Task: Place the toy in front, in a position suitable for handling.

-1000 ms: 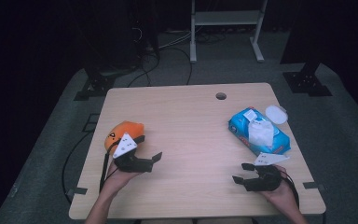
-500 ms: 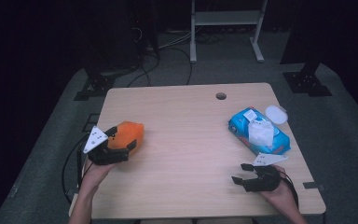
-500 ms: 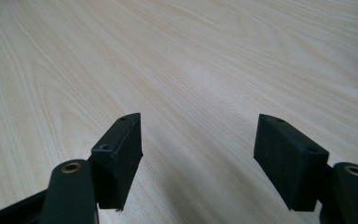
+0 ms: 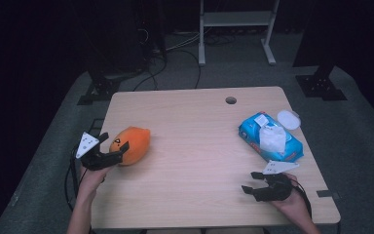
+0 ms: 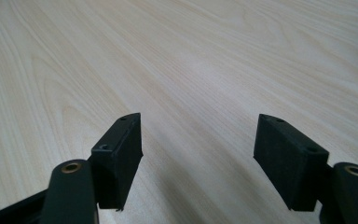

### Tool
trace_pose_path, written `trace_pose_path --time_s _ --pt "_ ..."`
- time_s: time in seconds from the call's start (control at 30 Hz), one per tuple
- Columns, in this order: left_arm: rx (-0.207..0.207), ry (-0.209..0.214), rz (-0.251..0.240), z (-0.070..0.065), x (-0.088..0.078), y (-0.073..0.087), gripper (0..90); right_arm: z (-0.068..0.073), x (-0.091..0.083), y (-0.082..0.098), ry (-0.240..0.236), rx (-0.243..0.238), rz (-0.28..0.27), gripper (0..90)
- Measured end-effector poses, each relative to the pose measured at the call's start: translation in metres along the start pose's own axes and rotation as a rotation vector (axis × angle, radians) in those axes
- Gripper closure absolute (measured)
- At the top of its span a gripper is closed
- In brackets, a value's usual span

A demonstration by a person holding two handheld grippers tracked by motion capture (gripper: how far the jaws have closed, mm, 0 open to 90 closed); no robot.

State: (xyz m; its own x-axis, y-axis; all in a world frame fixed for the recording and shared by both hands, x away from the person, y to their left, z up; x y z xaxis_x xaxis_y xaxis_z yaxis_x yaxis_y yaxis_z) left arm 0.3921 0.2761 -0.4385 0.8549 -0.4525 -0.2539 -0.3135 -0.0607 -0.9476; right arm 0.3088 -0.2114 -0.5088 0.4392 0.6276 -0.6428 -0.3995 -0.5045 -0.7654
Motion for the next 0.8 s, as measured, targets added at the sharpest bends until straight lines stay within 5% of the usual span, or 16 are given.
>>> trace_pose_path --time_s 0.33,0.43,0.8 --pt "-0.062 -0.002 0.030 0.011 0.012 0.020 6.9 0.002 0.001 0.000 -0.001 -0.018 0.009 31.5" --pt "-0.096 0.036 0.054 0.010 0.017 0.027 6.8 0.004 0.001 0.000 -0.001 -0.032 0.010 31.6" --pt "-0.101 0.038 0.087 0.005 0.020 0.034 7.8 0.005 0.002 0.000 -0.003 -0.040 0.014 31.6"
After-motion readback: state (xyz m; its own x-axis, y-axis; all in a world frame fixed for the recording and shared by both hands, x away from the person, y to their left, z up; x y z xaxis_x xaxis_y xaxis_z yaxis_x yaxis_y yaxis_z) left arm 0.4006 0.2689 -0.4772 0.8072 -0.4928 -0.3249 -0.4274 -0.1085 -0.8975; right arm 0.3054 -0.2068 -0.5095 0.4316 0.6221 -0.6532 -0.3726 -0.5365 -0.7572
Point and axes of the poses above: each handheld gripper's, and its own axes: x roughly forward along the jaws, y roughly out of its underside, z roughly to its left, the point moved 6 cm from there along x, roughly forward along the jaws, and after that the axes turned 8 degrees about -x, right-handed, at the moved point
